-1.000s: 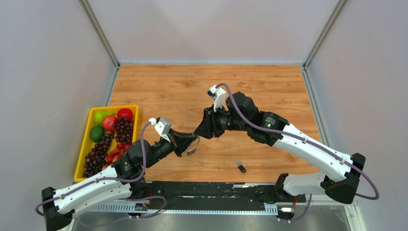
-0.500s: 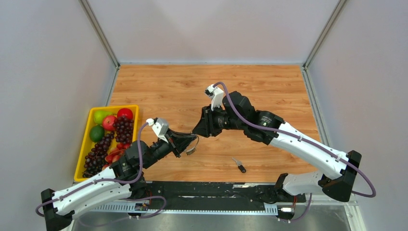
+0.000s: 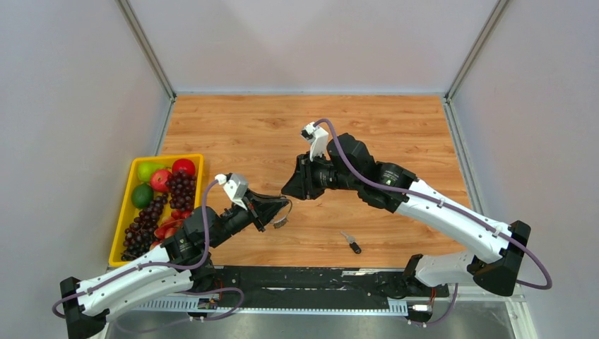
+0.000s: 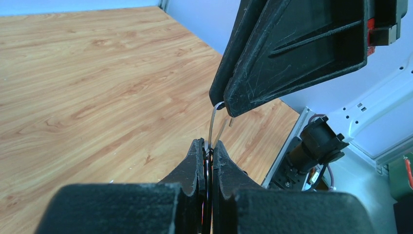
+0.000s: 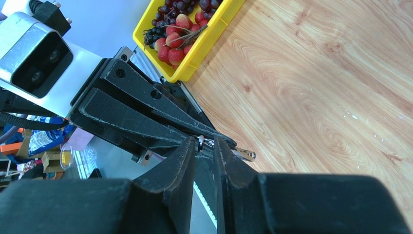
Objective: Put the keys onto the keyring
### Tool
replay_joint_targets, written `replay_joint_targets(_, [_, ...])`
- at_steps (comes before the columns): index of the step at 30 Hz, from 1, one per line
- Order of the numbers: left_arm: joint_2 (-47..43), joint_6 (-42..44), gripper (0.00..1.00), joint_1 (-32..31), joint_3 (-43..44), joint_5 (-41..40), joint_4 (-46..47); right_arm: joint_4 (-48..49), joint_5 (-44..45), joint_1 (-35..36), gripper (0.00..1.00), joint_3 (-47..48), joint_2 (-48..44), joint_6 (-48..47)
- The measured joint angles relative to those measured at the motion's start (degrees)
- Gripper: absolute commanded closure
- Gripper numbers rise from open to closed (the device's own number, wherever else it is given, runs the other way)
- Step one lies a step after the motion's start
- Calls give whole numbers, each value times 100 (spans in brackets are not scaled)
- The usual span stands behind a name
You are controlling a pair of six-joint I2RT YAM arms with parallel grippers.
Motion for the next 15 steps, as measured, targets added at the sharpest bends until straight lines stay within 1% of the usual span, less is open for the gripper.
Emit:
replay_joint_targets(12, [0,20,100,0,0,0,-68,9,17,57,83,11,0,15])
replay_joint_targets(15, [0,24,100,0,0,0,-72,15,17,66,83,17,0,15])
